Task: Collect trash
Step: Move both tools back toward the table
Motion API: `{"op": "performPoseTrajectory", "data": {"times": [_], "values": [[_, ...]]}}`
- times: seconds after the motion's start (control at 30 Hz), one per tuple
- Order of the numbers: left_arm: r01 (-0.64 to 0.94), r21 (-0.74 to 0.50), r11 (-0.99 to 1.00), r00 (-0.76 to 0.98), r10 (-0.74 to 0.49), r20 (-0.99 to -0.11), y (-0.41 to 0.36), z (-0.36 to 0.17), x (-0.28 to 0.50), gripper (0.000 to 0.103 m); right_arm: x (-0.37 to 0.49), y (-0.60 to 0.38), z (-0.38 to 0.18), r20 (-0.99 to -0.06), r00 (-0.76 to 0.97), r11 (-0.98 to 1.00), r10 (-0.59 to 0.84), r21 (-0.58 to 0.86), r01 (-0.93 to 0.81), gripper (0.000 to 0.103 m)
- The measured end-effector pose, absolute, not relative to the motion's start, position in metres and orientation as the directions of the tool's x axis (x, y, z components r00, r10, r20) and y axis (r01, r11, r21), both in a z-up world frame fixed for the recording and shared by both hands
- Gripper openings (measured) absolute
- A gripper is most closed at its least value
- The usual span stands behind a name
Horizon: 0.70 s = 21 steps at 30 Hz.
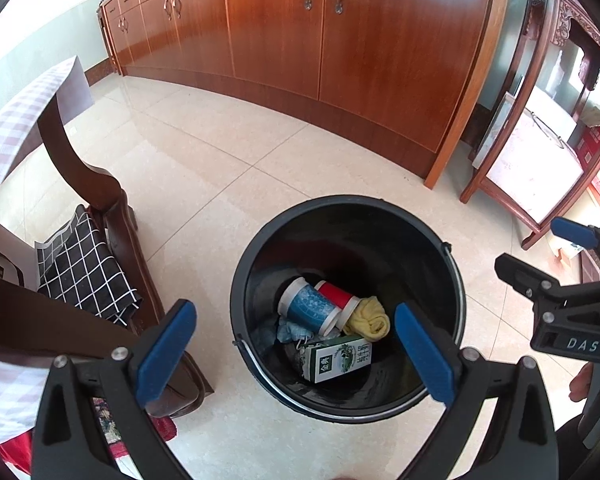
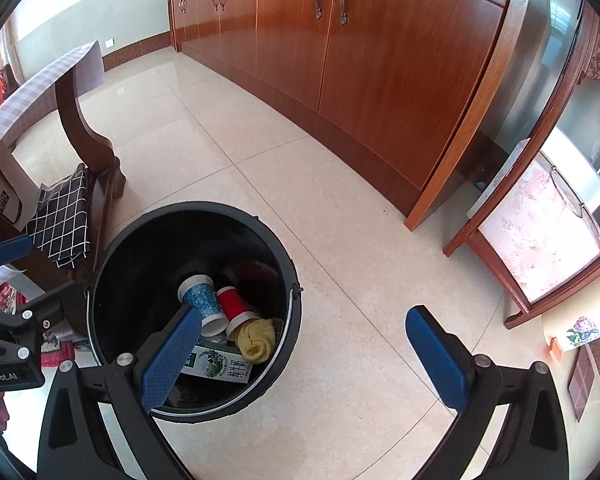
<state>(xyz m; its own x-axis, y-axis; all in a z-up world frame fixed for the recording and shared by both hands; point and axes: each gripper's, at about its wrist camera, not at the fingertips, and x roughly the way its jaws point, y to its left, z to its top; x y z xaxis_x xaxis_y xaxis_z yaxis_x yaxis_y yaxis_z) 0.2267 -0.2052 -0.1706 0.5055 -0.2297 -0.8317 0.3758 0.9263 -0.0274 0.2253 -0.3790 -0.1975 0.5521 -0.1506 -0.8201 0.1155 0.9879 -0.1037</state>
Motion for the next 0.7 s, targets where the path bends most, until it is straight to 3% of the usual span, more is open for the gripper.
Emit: {"op": "performPoseTrajectory", "data": {"times": [0.7], "values": [[0.379,-0.053,0.924,0.604,-0.291,-0.742,-0.177,-0.097,0.18,0.102,0.179,-0.38,-0.136,-0.757,0.639,0.982,-0.137,-0.021,0.185,0.103]]}}
